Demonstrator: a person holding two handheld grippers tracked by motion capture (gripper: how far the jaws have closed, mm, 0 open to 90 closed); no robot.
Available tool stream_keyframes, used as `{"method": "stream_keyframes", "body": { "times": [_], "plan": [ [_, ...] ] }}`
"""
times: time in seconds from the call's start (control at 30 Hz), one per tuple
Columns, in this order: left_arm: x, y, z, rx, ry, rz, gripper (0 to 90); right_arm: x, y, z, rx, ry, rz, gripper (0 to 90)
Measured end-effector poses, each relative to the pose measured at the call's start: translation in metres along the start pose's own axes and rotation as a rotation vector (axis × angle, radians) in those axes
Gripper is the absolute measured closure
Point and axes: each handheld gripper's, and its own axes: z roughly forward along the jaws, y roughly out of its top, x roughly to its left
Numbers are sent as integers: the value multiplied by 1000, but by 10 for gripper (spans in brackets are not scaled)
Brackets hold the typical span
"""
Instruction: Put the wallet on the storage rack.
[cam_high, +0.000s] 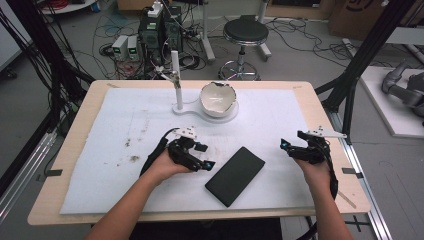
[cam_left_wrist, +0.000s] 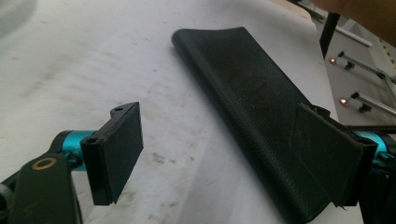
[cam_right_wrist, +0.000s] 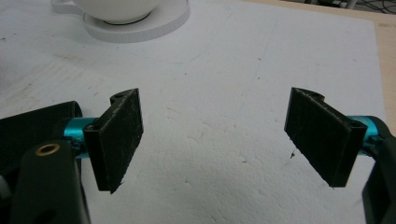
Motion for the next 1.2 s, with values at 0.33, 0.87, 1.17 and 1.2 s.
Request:
{"method": "stream_keyframes", "body": {
  "times": [0.33,0.87,1.17,1.2],
  "plan": [
    [-10,0,43,126,-60,-22,177,1,0,0,3,1,-4,197],
    [-30,-2,48,143,-3,43,313,4,1,2,9,-1,-16,197],
    [-26,-10,45,79,-60,-46,589,6,1,4,12,-1,-23,197],
    [-27,-10,44,69,-58,-40,621,6,1,3,12,-1,-26,197]
  ]
}}
